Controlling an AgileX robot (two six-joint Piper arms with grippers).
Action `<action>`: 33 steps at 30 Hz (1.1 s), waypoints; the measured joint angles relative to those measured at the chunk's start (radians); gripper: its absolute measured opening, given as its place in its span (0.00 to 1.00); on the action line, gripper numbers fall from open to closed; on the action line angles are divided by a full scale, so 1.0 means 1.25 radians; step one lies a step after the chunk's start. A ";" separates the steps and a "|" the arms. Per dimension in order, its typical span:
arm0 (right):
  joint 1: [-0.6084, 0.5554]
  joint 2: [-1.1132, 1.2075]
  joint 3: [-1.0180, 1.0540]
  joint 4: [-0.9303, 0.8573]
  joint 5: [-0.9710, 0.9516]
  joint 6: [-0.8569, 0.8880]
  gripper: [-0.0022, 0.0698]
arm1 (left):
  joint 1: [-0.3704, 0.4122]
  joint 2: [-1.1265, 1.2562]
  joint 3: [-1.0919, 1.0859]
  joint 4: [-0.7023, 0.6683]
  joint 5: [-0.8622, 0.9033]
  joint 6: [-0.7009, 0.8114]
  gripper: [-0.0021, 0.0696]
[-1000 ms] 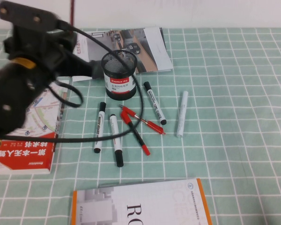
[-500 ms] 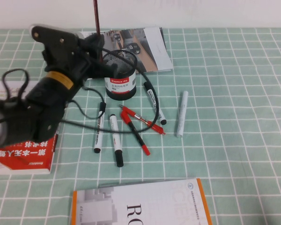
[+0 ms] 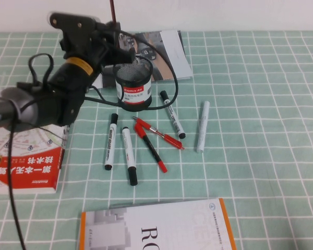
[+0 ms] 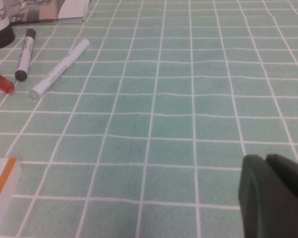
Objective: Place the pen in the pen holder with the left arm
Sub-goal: Place the pen onto the pen holder
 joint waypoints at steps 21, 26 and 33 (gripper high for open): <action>0.000 0.000 0.000 0.000 0.000 0.000 0.00 | 0.007 0.075 -0.027 -0.001 0.084 -0.054 0.22; 0.000 0.000 0.000 0.002 0.000 0.000 0.00 | 0.007 0.071 -0.027 -0.003 0.130 -0.054 0.51; 0.000 0.000 0.000 0.002 0.000 0.000 0.00 | 0.007 -0.057 0.006 -0.003 0.335 -0.034 0.46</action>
